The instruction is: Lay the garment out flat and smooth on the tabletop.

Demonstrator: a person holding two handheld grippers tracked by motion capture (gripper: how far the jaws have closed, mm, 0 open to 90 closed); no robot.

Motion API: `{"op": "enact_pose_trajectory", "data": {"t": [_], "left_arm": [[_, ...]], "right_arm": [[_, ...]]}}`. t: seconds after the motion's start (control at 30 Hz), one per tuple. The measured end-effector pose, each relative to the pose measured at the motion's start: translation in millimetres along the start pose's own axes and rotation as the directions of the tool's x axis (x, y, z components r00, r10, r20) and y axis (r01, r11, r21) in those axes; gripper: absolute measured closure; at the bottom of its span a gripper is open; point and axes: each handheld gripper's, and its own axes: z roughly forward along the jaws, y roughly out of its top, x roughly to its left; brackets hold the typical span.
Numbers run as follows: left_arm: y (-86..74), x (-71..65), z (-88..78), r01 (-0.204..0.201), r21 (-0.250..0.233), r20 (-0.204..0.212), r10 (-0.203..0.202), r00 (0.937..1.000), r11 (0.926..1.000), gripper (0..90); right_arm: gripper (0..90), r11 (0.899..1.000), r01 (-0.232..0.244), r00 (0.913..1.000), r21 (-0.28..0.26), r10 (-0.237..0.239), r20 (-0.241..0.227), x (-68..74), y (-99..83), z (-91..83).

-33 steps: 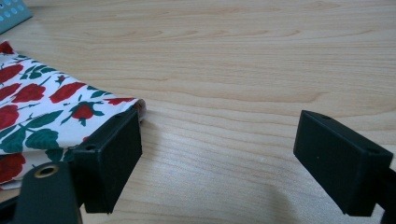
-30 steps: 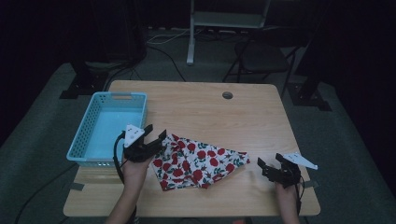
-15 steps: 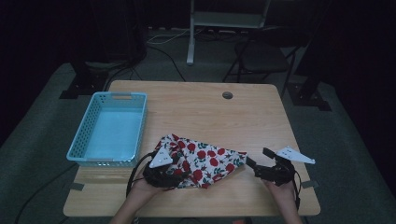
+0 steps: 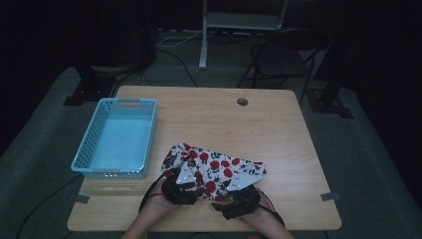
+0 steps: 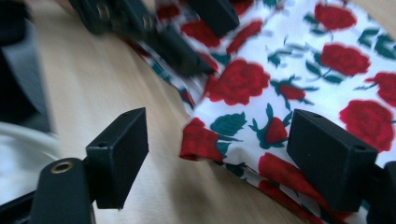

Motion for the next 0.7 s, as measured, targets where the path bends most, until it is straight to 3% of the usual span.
{"op": "enact_pose_trajectory", "data": {"t": [0.03,0.07,0.13,0.23,0.33,0.47,0.6,0.7], "left_arm": [[-1.2,2.2,1.3,-0.003,0.013,0.002,0.003,1.0000,0.9999,52.2],[-2.6,3.5,2.6,-0.004,0.021,0.003,0.004,1.0000,0.9998,57.2],[-4.5,5.5,2.8,-0.008,0.007,0.005,0.008,1.0000,0.9999,62.3],[-5.6,7.6,2.1,-0.013,0.001,0.004,0.013,0.9999,0.9999,70.6],[-6.3,8.3,2.4,-0.014,-0.006,0.003,0.014,0.9999,0.9999,75.7],[-7.8,9.1,3.0,-0.009,-0.022,0.008,0.009,0.9999,0.9997,77.0],[-11.3,9.7,3.1,-0.003,-0.047,0.013,0.003,0.9999,0.9989,76.7],[-13.1,10.5,2.6,-0.004,-0.056,0.020,0.005,0.9998,0.9984,76.5]], "right_arm": [[23.5,1.000,0.012,0.9998,0.022,-0.012,0.017,0.3,-0.2,4.2],[32.5,0.998,0.038,0.9985,0.052,-0.040,0.036,1.0,-0.6,7.8],[45.5,0.994,0.082,0.9928,0.078,-0.088,0.081,2.2,-0.8,9.6],[65.3,0.994,0.079,0.9955,0.074,-0.082,0.047,-2.5,1.9,4.4],[79.0,0.995,0.075,0.9948,0.058,-0.079,0.065,-9.2,7.1,-6.5],[81.3,0.998,0.058,0.9917,0.016,-0.060,0.114,-21.7,13.1,-21.7],[81.4,0.999,0.007,0.9869,-0.046,0.000,0.161,-40.2,15.5,-34.9],[81.4,0.996,-0.029,0.9773,-0.084,0.046,0.207,-54.1,14.3,-43.3]]}}
